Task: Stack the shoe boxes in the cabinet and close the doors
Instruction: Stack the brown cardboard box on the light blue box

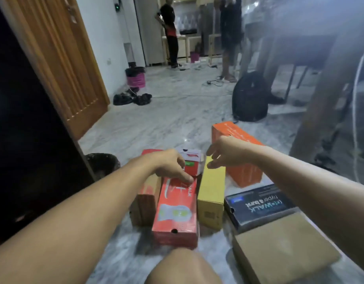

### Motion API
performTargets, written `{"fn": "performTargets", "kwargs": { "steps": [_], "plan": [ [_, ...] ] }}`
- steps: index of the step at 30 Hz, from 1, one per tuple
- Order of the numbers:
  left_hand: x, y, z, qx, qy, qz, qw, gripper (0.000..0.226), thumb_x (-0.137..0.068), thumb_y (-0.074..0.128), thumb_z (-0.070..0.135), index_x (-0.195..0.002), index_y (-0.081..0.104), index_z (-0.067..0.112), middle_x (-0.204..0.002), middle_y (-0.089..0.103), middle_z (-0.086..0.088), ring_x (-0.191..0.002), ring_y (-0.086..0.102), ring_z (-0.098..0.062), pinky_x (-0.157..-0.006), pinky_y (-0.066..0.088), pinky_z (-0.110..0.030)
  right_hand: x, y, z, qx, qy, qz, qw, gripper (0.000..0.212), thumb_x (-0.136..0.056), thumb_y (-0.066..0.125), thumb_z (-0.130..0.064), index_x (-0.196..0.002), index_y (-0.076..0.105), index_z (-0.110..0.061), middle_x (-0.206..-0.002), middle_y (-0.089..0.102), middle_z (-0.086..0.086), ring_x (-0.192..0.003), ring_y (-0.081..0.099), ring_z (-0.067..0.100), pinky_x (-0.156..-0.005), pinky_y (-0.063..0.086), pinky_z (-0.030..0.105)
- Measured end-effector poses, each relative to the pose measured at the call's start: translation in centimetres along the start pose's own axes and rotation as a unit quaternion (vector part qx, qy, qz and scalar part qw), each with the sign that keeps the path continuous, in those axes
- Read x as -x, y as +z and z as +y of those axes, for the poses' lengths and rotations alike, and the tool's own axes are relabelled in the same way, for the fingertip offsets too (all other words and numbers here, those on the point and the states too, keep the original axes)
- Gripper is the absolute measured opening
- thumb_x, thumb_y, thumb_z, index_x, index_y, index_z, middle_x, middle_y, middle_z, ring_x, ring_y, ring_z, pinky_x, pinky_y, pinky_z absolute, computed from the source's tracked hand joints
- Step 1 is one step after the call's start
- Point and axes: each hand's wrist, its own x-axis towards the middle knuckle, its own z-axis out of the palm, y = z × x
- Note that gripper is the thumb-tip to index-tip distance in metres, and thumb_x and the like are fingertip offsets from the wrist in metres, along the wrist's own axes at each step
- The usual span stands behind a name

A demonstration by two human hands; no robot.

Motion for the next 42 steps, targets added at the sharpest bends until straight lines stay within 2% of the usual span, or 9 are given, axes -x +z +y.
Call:
{"fn": "performTargets", "kwargs": {
  "steps": [6,13,17,22,28,32,35,38,42],
  "plan": [
    [-6.0,7.9,6.5,0.002,0.068,-0.094,0.993,0.075,-0.074,0.078,0.049,-0.134,0.054,0.011,-0.133,0.058,-0.006,-0.117,0.058,-0.023,-0.100,0.048,-0.038,4.3,4.3,11.9,-0.033,0.106,-0.023,0.994,0.033,-0.079,0.075,-0.036,-0.102,0.073,-0.013,-0.098,0.073,0.001,-0.088,0.067,0.021,-0.076,0.054,0.033],
    [-11.1,18.0,8.6,0.015,0.087,-0.192,0.977,0.041,-0.073,0.080,0.045,-0.095,0.068,0.012,-0.091,0.068,0.001,-0.088,0.064,-0.018,-0.078,0.051,-0.031,7.7,10.4,22.6,-0.096,0.251,-0.054,0.962,0.045,-0.080,0.076,-0.031,-0.118,0.066,-0.008,-0.105,0.070,0.007,-0.083,0.067,0.024,-0.069,0.061,0.040],
    [-13.3,23.0,7.9,0.101,0.009,-0.215,0.971,0.050,-0.075,0.079,0.041,-0.109,0.059,0.011,-0.095,0.057,-0.004,-0.073,0.053,-0.016,-0.057,0.043,-0.027,8.6,13.5,26.9,-0.102,0.330,-0.047,0.937,0.058,-0.080,0.075,-0.035,-0.129,0.058,-0.009,-0.130,0.060,0.007,-0.118,0.057,0.024,-0.095,0.046,0.029],
    [-14.8,27.5,7.6,0.231,-0.116,-0.206,0.944,0.055,-0.083,0.072,0.037,-0.120,0.042,0.009,-0.116,0.049,-0.006,-0.098,0.055,-0.025,-0.074,0.049,-0.034,8.5,16.8,30.5,-0.133,0.415,-0.047,0.899,0.070,-0.079,0.075,-0.036,-0.136,0.045,-0.008,-0.137,0.053,0.011,-0.124,0.051,0.028,-0.095,0.042,0.031],
    [-14.5,30.6,7.3,0.412,-0.237,-0.286,0.832,0.016,-0.092,0.060,0.024,-0.101,0.051,0.015,-0.054,0.058,0.004,-0.038,0.040,-0.010,-0.059,0.038,-0.028,9.0,19.4,32.6,-0.146,0.485,-0.064,0.860,0.073,-0.073,0.079,-0.039,-0.128,0.046,-0.004,-0.117,0.060,0.012,-0.104,0.058,0.028,-0.082,0.049,0.034],
    [-13.4,31.2,7.8,0.440,-0.206,-0.292,0.824,0.045,-0.076,0.073,0.022,-0.116,0.055,0.010,-0.073,0.049,-0.006,-0.065,0.060,-0.015,-0.069,0.055,-0.045,9.8,19.3,32.3,-0.165,0.516,-0.082,0.836,0.042,-0.078,0.077,-0.033,-0.102,0.062,-0.002,-0.096,0.066,0.013,-0.074,0.058,0.021,-0.052,0.044,0.033],
    [-12.4,30.4,8.1,0.427,-0.183,-0.273,0.842,0.037,-0.079,0.073,0.021,-0.111,0.057,0.014,-0.085,0.053,-0.008,-0.084,0.061,-0.020,-0.081,0.053,-0.052,10.8,17.4,31.9,-0.160,0.518,-0.068,0.838,0.042,-0.079,0.076,-0.034,-0.102,0.061,-0.004,-0.097,0.065,0.013,-0.068,0.053,0.019,-0.043,0.033,0.031],
    [-11.4,28.6,8.6,0.409,-0.153,-0.248,0.865,0.033,-0.081,0.073,0.025,-0.108,0.056,0.018,-0.106,0.059,-0.011,-0.109,0.057,-0.025,-0.076,0.052,-0.047,11.9,14.6,31.2,-0.138,0.490,-0.035,0.860,0.047,-0.074,0.077,-0.043,-0.102,0.062,-0.008,-0.093,0.065,0.009,-0.075,0.057,0.020,-0.053,0.041,0.030],
    [-10.0,25.0,9.0,0.398,-0.101,-0.221,0.885,0.037,-0.076,0.078,0.032,-0.106,0.062,0.017,-0.104,0.057,-0.002,-0.110,0.056,-0.023,-0.067,0.047,-0.037,12.5,10.2,29.5,-0.139,0.444,0.040,0.884,0.055,-0.070,0.080,-0.048,-0.103,0.065,-0.006,-0.099,0.065,0.013,-0.088,0.061,0.030,-0.080,0.054,0.043]
  ]
}}
